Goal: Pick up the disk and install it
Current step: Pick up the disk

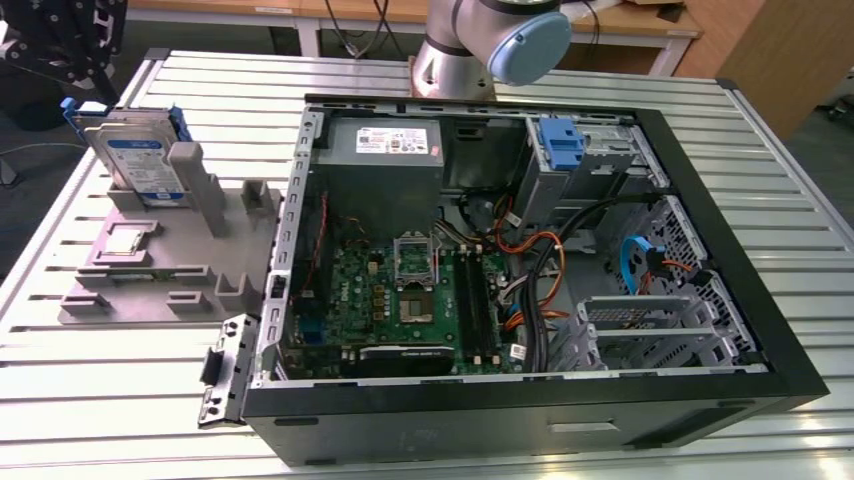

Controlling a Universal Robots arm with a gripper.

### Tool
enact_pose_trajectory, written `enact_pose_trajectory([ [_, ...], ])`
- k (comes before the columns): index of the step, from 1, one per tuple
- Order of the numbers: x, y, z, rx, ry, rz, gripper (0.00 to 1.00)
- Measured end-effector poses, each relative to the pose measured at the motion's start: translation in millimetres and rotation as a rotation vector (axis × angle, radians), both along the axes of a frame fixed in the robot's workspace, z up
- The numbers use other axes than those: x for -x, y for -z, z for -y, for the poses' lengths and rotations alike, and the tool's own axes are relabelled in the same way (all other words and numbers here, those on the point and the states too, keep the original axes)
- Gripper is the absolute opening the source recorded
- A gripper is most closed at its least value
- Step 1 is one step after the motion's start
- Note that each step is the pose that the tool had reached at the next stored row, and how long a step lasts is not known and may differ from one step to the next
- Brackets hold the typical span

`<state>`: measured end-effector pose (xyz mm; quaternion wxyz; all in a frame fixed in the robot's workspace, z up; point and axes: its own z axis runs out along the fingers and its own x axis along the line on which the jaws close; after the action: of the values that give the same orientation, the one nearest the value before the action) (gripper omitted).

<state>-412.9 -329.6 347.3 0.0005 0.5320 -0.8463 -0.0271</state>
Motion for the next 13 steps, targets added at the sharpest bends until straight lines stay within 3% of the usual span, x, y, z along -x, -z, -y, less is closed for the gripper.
enact_pose_trajectory([
  [13,0.0,0.0,0.0,0.0000,-0.055,0.0000,0.11],
])
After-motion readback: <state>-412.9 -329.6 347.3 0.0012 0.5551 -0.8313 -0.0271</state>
